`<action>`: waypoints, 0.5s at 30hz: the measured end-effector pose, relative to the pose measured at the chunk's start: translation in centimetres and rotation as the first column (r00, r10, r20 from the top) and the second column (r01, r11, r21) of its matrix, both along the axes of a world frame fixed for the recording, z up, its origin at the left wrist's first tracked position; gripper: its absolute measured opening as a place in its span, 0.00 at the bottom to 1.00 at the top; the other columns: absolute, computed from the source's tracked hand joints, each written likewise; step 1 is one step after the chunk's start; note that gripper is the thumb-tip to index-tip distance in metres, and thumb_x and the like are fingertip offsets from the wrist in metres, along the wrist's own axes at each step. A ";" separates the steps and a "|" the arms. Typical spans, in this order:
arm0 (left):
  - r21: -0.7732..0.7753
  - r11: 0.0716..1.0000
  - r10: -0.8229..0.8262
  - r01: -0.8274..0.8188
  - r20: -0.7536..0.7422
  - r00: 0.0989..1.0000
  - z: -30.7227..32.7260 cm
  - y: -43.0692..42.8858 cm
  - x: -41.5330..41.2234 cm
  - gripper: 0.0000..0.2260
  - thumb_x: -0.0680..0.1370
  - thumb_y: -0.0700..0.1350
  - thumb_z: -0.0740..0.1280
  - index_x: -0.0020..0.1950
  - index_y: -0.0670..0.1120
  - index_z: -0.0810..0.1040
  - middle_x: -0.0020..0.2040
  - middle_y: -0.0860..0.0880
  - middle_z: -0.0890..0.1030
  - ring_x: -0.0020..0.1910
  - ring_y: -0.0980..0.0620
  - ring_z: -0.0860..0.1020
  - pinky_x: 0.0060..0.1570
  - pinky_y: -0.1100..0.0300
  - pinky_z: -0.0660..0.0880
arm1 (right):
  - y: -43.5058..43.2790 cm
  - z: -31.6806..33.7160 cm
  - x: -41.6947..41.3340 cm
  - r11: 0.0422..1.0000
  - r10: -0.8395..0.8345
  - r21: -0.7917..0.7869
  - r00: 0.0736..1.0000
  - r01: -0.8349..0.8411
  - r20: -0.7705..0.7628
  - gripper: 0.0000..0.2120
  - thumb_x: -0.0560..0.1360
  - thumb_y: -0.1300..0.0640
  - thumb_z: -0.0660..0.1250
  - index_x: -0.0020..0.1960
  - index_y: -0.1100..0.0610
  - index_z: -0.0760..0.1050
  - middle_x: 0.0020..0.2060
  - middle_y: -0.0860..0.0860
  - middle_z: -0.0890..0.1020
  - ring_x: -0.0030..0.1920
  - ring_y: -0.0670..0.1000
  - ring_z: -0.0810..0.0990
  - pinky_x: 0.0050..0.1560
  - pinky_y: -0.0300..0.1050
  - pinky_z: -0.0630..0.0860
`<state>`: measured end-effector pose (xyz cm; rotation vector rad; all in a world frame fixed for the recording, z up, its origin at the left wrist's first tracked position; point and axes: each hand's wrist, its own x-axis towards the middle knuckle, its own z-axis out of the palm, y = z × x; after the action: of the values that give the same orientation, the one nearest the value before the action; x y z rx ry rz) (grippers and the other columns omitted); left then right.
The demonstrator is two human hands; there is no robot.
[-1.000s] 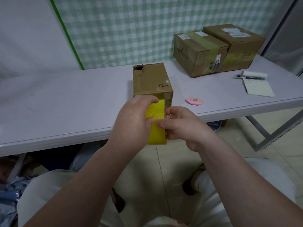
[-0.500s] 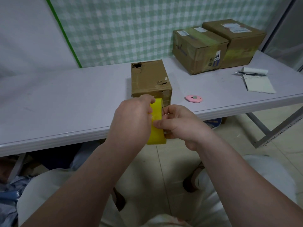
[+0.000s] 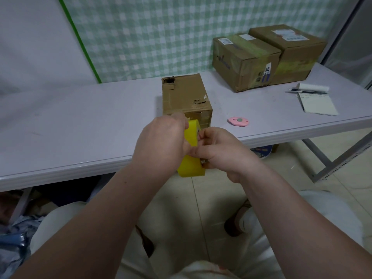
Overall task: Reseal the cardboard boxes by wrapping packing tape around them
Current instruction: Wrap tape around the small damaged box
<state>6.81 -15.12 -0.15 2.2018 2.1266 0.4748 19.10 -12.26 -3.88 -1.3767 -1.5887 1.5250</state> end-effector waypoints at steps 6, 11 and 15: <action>0.002 0.995 -0.095 0.095 0.122 0.988 -0.6 0.1 -0.4 0.16 0.75 0.41 0.66 0.62 0.46 0.73 0.49 0.47 0.78 0.49 0.48 0.75 0.49 0.55 0.72 | 0.1 0.2 0.4 0.999 -0.017 -0.029 0.999 0.016 -0.032 0.20 0.64 0.57 0.75 0.52 0.62 0.75 0.49 0.64 0.81 0.55 0.65 0.79 0.56 0.67 0.76; 0.246 0.965 -0.142 0.091 0.199 0.970 -1.7 -0.1 -1.4 0.16 0.73 0.39 0.69 0.60 0.47 0.73 0.53 0.51 0.76 0.51 0.53 0.73 0.49 0.64 0.65 | 0.5 0.5 0.6 0.997 -0.037 -0.074 0.997 0.032 -0.073 0.16 0.73 0.61 0.72 0.58 0.64 0.73 0.54 0.64 0.81 0.55 0.63 0.81 0.56 0.65 0.77; 0.051 0.998 0.015 -0.045 0.482 0.876 -2.7 -0.2 -1.9 0.23 0.74 0.46 0.71 0.67 0.48 0.70 0.53 0.51 0.75 0.49 0.53 0.75 0.46 0.63 0.67 | 0.8 0.8 1.3 0.991 -0.048 -0.133 0.993 0.033 -0.109 0.14 0.76 0.62 0.67 0.61 0.65 0.73 0.53 0.61 0.82 0.51 0.57 0.83 0.50 0.53 0.81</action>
<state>4.96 -15.34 -2.84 1.8202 1.8927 0.9848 20.39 -11.50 -3.13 -1.3587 -1.4071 1.6769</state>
